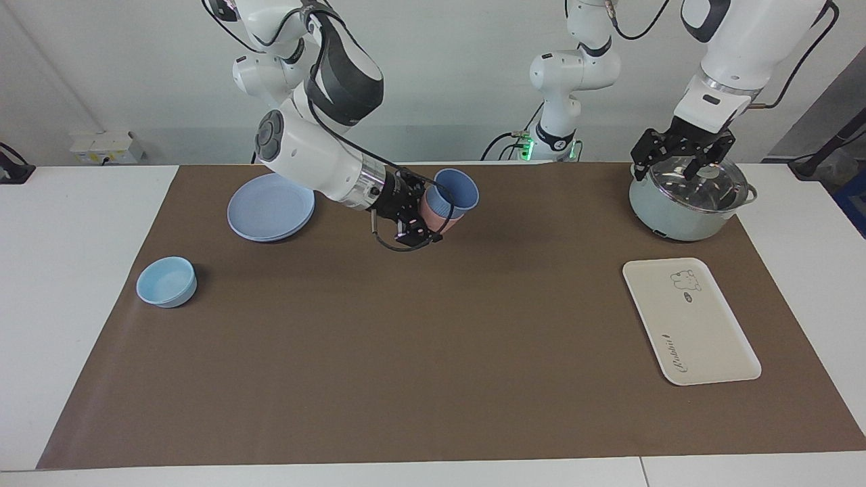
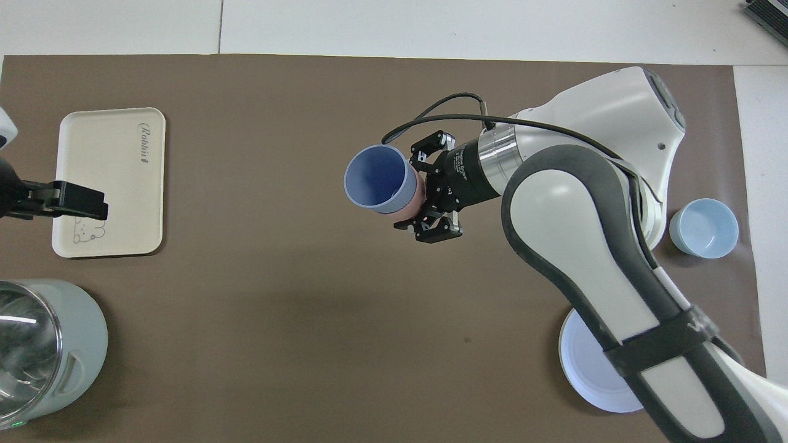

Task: Place cup on tray
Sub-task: 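Carry the cup toward the center while the left gripper reaches out, then grasp the cup's blue rim with the left gripper beside the right gripper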

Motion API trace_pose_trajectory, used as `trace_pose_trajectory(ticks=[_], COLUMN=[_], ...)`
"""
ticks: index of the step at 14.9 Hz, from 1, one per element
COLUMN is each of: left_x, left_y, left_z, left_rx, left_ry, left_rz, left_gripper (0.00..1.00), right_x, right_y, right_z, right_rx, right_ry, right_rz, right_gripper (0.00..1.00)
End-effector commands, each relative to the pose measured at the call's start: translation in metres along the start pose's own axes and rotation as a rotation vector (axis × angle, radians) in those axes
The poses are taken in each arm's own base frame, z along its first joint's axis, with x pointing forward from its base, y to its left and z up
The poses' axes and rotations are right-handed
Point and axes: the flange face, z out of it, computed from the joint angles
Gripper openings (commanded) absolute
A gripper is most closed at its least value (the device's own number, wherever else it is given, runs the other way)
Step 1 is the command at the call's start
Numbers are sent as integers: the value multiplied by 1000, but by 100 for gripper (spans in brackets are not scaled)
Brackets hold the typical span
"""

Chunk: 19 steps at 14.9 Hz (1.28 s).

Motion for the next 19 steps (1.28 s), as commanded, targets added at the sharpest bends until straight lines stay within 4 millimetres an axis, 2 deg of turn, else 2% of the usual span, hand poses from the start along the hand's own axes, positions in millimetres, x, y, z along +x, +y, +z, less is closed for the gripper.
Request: trace_pose_trajectory(ticks=[1, 3, 4, 5, 7, 8, 10, 13, 15, 17, 19], left_x=[-9, -9, -7, -3, -13, -17, -15, -14, -15, -3, 3], left_y=[-1, -1, 7, 30, 80, 92, 97, 84, 101, 115, 143], left_z=[-1, -1, -2, -6, -4, -4, -7, -5, -6, -14, -22], left_rx=[-10, -10, -19, -46, -49, -49, -52, -55, -100, -218, -285], left_ry=[7, 7, 26, 49, 33, 23, 45, 35, 37, 112, 192], left_rz=[-14, -14, 4, 40, 133, 158, 169, 130, 51, -179, -258], left_gripper=[100, 100, 100, 100, 100, 100, 100, 100, 100, 100, 100], right_x=[-4, -4, -3, -3, -3, -3, -3, -3, -2, -3, -2], right_y=[3, 3, 3, 3, 1, 0, 0, 1, 1, 1, 1], right_z=[-15, -15, -15, -15, -16, -17, -15, -15, -15, -15, -16], right_rx=[30, 31, 30, 30, 52, 61, 59, 53, 51, 53, 53], right_ry=[-16, -16, -16, -16, -18, -21, -20, -19, -19, -18, -18], right_rz=[17, 16, 17, 17, 12, 15, 13, 12, 11, 5, 5], right_gripper=[0, 0, 0, 0, 0, 0, 0, 0, 0, 0, 0])
